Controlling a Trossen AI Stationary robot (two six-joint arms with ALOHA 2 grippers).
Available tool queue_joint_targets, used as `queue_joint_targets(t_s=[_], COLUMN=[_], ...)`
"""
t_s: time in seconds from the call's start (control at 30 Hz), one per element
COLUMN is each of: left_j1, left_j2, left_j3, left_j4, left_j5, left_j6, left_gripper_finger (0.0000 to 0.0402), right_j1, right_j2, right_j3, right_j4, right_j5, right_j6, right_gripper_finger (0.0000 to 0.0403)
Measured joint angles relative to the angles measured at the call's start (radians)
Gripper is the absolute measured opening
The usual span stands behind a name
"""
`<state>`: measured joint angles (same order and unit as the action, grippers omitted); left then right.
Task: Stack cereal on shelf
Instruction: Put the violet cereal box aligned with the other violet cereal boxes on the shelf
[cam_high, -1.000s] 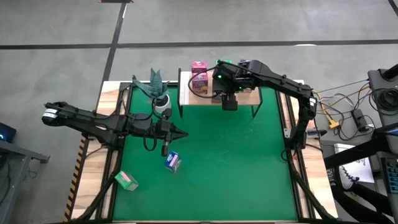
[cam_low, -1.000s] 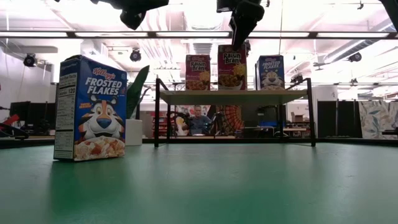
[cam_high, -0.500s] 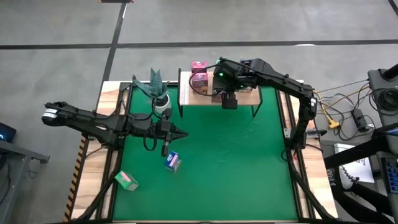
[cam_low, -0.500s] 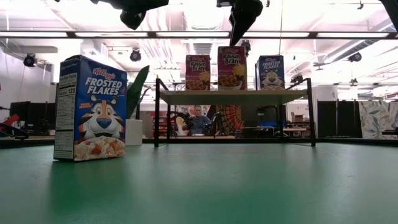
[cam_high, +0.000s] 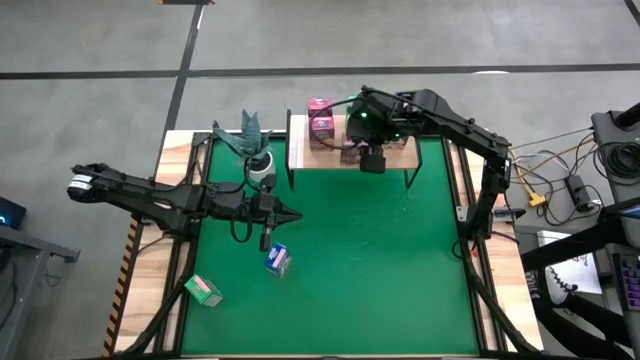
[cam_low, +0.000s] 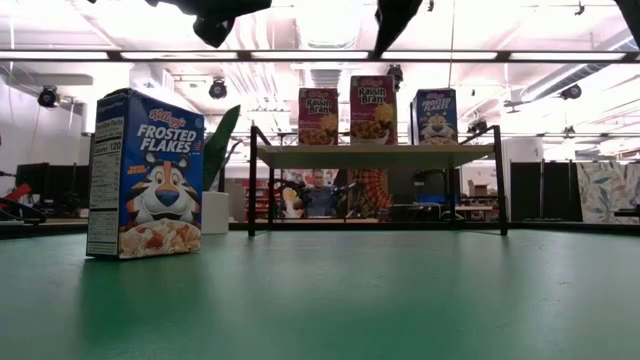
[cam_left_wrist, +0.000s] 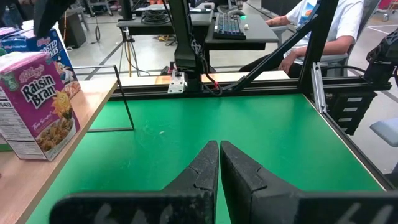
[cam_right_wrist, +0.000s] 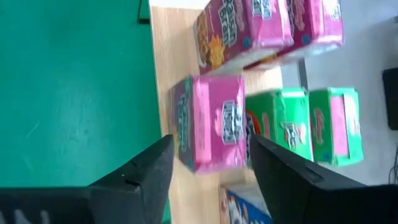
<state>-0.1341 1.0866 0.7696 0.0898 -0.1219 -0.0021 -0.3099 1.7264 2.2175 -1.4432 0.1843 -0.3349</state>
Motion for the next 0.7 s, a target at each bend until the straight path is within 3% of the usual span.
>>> queue_joint_targets(t_s=[0.23, 0.47, 0.7], left_j1=[0.000, 0.000, 0.000], left_j2=[0.000, 0.000, 0.000], left_j3=[0.000, 0.000, 0.000], left_j4=[0.000, 0.000, 0.000], left_j5=[0.000, 0.000, 0.000], left_j6=[0.000, 0.001, 0.001], left_gripper_finger=[0.0000, 0.0000, 0.0000], right_j1=[-0.003, -0.006, -0.046], right_j2=[-0.001, -0.018, -0.018], right_j3=[0.040, -0.027, -0.084], right_j4=[-0.125, -0.128, -0.128], right_j5=[0.000, 0.000, 0.000], right_j6=[0.107, 0.122, 0.125], right_gripper_finger=[0.0119, 0.0019, 0.0011])
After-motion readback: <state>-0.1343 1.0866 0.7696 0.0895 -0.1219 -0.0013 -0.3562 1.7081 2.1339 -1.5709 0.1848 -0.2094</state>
